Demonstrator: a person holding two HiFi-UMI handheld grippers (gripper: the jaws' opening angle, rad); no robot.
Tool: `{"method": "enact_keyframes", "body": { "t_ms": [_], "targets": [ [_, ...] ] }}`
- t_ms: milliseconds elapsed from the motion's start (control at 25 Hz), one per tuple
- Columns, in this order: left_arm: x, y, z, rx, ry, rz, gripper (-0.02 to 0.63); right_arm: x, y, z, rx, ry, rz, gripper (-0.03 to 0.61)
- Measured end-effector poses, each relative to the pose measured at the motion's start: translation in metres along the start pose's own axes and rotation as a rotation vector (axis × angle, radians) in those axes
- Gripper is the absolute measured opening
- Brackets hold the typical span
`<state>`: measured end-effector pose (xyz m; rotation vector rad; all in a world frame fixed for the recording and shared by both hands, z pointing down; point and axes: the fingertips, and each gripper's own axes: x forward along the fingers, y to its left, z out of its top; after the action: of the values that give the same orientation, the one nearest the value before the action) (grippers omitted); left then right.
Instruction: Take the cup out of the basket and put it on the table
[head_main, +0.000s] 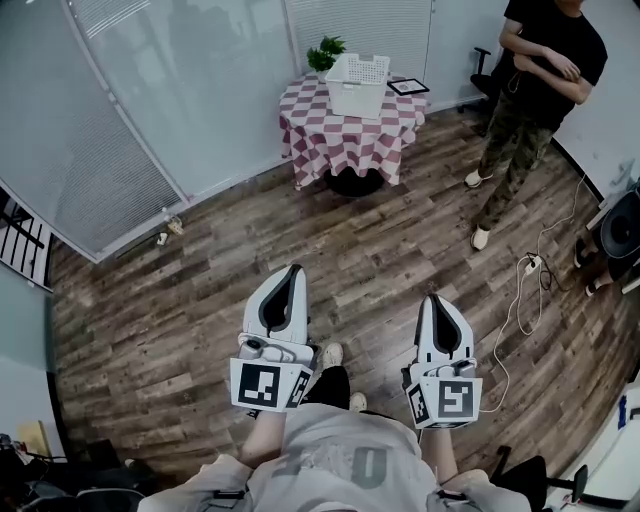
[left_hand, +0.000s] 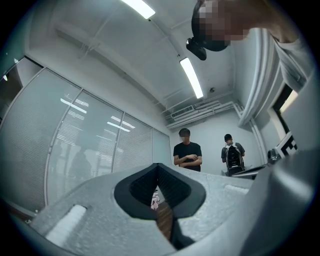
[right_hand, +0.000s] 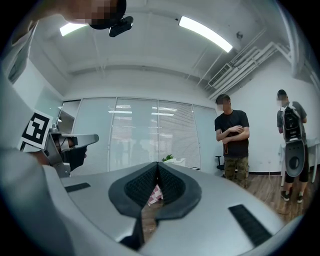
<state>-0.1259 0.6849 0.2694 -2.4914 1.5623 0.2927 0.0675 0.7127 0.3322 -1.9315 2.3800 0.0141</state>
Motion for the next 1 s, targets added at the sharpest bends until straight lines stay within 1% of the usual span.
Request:
{"method": "enact_keyframes", "body": {
  "t_ms": [200,440,720,840,1000],
  "targets": [
    [0.043,0.029,-0.021,-0.014,-0.011,0.022,0.003,0.048,-0.012,-0.008,-0.009,0.007,0.01,0.011],
    [0.116,0.082,-0.037,-0.026,-0.032,0.039,0.003,0.139,-0.021,-0.001,-0.028,0.001,0.012,0.011],
    [0.208,0.15,-0.052,-0.038,-0.052,0.019,0.003,0.261,-0.025,0.002,0.002,-0.002,-0.002,0.011],
    [0.239,0.175,-0.057,-0.03,-0.061,0.01,0.003,0.3,-0.026,0.001,-0.012,-0.007,-0.016,0.011],
    [0.28,0.197,-0.069,-0.03,-0.051,0.007,0.003,0.341,-0.042,0.0,-0.005,-0.003,-0.049,0.011]
  ]
}}
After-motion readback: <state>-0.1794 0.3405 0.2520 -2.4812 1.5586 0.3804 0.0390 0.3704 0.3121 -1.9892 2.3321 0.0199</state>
